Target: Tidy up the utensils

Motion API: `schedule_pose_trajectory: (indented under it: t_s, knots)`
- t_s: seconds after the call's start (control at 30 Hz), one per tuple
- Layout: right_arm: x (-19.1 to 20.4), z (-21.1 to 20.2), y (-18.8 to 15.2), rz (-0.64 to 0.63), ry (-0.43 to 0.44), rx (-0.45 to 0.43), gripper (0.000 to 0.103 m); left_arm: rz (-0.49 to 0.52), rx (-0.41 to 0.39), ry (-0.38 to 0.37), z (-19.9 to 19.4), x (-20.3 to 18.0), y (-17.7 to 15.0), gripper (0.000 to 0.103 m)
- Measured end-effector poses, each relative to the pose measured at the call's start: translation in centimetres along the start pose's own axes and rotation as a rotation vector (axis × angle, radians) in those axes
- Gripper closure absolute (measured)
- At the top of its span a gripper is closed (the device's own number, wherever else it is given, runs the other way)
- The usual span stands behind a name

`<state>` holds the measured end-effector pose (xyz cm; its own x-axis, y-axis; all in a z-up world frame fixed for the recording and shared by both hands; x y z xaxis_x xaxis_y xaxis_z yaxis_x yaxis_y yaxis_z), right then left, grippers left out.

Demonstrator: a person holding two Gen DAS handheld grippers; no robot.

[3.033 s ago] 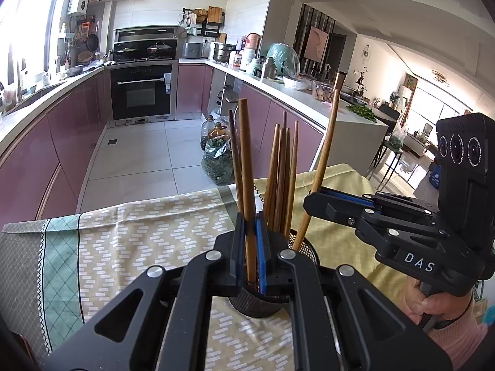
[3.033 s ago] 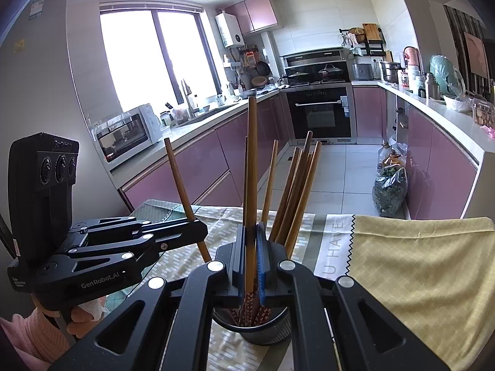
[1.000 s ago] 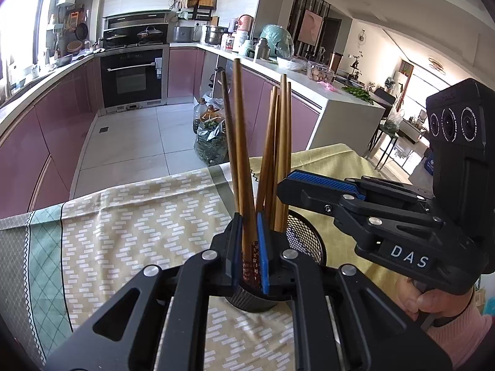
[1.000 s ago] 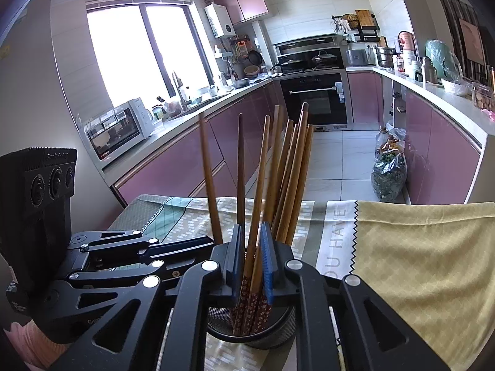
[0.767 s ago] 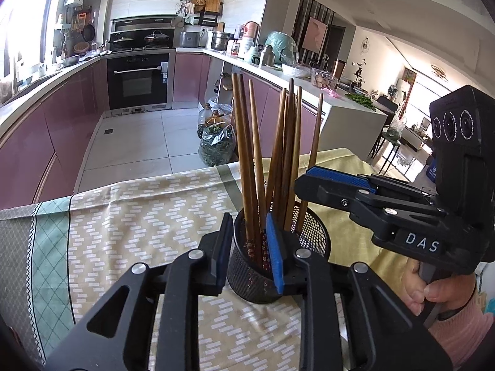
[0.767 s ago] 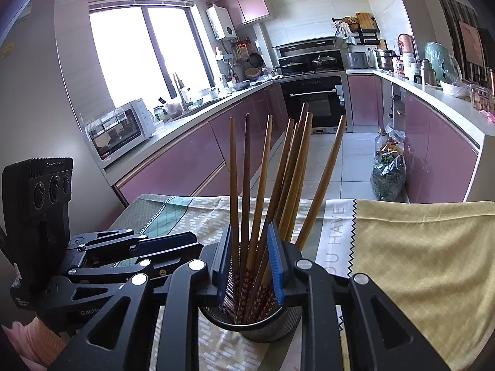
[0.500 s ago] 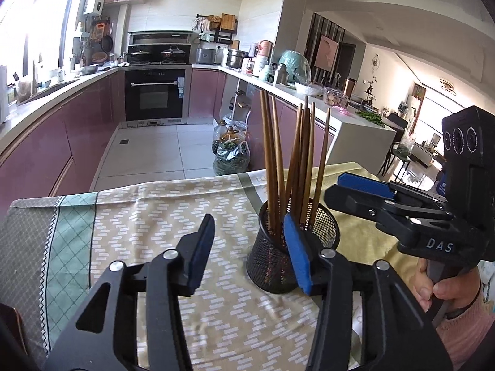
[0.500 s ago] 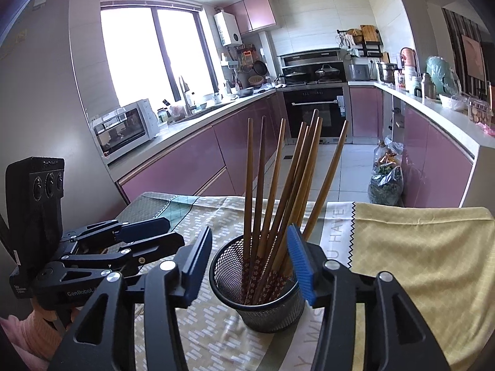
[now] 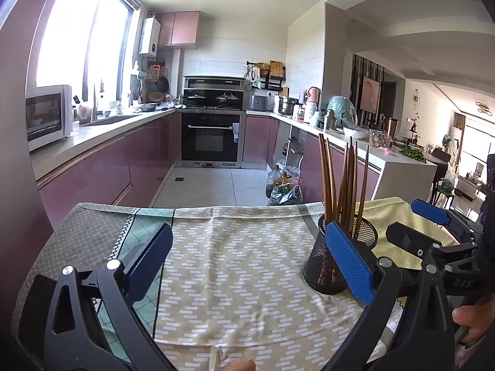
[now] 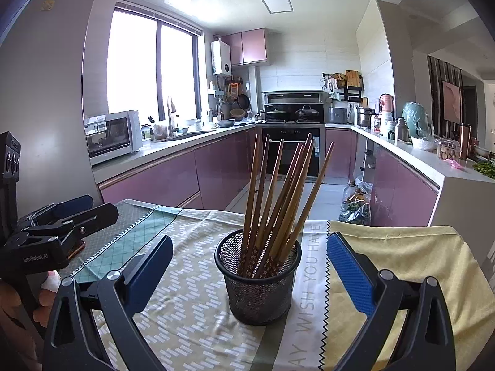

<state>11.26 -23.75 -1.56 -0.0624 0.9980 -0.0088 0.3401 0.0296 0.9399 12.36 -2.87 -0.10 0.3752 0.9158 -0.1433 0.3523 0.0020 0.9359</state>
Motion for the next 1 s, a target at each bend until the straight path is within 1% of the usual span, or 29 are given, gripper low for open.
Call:
schedule_pose_trajectory:
  t_s: [0.2, 0.4, 0.53, 1.0]
  knots:
    - [0.8, -1.0, -0.2, -0.009, -0.018, -0.042, 0.006, 0.02, -0.048, 0.041, -2.1, 0.2, -0.1, 0.006]
    - [1.0, -1.6, -0.1, 0.005, -0.011, -0.064, 0.006, 0.031, -0.082, 0.055, -3.8, 0.0, -0.2, 0.006]
    - [1.1, -1.8, -0.1, 0.011, -0.012, -0.065, 0.006, 0.041, -0.091, 0.062, -4.4, -0.3, -0.1, 0.006]
    - [1.3, -2.1, -0.4, 0.019, -0.022, -0.073, 0.006, 0.049, -0.103, 0.072, -4.7, -0.5, 0.2, 0.006]
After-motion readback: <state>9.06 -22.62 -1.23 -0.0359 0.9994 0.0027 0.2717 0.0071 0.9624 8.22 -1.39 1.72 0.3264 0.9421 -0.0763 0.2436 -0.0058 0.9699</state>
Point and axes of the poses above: each gripper's, at about its wrist camera, not at the fingertips, and z roughly the way its jaws point, x to its left, y to its top, the point moved 8 cm from there along z, roughly the way its jaws point, and after that the axes turned 13 degrees about -y, right-handed, at the moved point
